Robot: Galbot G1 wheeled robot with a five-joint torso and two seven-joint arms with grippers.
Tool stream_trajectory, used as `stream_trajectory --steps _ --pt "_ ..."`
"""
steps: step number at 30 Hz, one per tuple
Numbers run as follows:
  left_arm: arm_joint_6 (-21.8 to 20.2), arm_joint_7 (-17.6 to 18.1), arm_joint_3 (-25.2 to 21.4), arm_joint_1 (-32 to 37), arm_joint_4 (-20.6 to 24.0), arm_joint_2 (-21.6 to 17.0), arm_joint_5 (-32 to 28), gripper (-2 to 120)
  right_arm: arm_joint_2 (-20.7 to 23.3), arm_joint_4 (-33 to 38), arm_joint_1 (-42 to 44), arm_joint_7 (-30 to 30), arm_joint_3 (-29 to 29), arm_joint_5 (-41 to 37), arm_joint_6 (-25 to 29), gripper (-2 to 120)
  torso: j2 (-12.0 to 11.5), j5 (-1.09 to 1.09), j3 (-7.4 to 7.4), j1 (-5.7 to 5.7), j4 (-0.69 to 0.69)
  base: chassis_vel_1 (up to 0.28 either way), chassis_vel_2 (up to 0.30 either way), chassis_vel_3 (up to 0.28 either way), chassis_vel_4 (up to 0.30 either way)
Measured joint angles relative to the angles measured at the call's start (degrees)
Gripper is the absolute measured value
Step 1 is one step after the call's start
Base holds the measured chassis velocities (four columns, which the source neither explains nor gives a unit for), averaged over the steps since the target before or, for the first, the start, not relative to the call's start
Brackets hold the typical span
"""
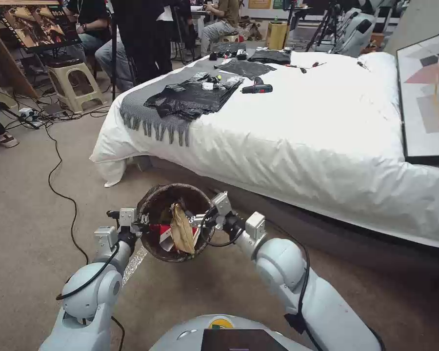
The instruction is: Pick up the trash bin, then pick up the garbage from the floor and place it into the trash bin.
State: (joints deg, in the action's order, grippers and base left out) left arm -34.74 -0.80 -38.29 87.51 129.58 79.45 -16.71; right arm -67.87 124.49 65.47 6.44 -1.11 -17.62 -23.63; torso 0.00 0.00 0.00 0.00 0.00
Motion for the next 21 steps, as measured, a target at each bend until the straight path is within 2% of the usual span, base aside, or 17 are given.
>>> stream_trajectory --steps 11,21 --pt "-0.7 0.6 -0.4 0.1 -0.3 -0.1 -2.0 3 1.8 6.3 3.7 -4.8 -5.8 -7.7 -0.4 100 0.0 0.00 0.00 0.00 -0.01 0.000 0.000 0.000 0.000" --pt "-1.5 1.2 -0.7 0.2 0.5 -0.5 -3.8 3 1.4 7.7 5.5 -5.8 -7.2 -7.9 0.2 100 0.0 0.00 0.00 0.00 0.01 0.000 0.000 0.000 0.000"
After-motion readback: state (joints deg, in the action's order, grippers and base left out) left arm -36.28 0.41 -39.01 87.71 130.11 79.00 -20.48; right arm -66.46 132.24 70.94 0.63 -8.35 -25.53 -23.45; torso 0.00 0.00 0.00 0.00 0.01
